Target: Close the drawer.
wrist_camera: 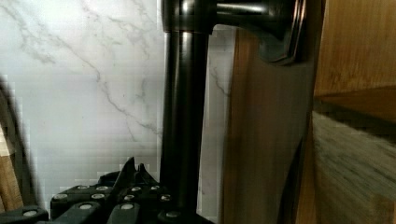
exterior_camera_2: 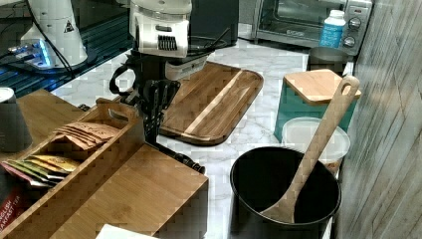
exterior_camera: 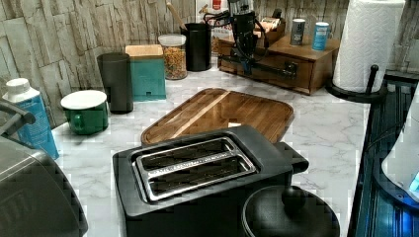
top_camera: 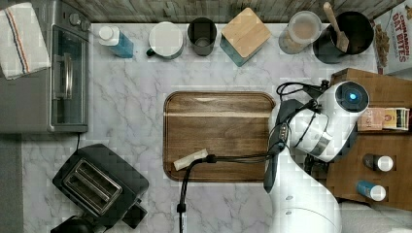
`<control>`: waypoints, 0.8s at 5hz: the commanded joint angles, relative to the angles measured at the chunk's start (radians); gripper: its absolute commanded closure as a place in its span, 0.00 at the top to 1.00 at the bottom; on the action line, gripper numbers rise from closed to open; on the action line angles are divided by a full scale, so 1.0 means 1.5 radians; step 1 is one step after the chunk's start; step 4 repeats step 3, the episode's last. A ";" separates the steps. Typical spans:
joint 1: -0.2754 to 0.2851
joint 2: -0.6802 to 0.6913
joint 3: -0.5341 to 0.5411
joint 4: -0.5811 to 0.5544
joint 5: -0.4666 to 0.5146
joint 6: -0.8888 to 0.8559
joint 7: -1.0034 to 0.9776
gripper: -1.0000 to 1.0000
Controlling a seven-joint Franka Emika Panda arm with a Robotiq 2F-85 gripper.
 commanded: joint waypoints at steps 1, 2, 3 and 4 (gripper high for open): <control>-0.102 -0.031 -0.142 0.038 -0.040 0.009 0.004 0.00; -0.097 -0.030 -0.147 0.037 -0.036 0.009 0.001 0.00; -0.096 -0.029 -0.149 0.037 -0.035 0.009 0.001 0.00; -0.096 -0.029 -0.149 0.037 -0.035 0.009 0.001 0.00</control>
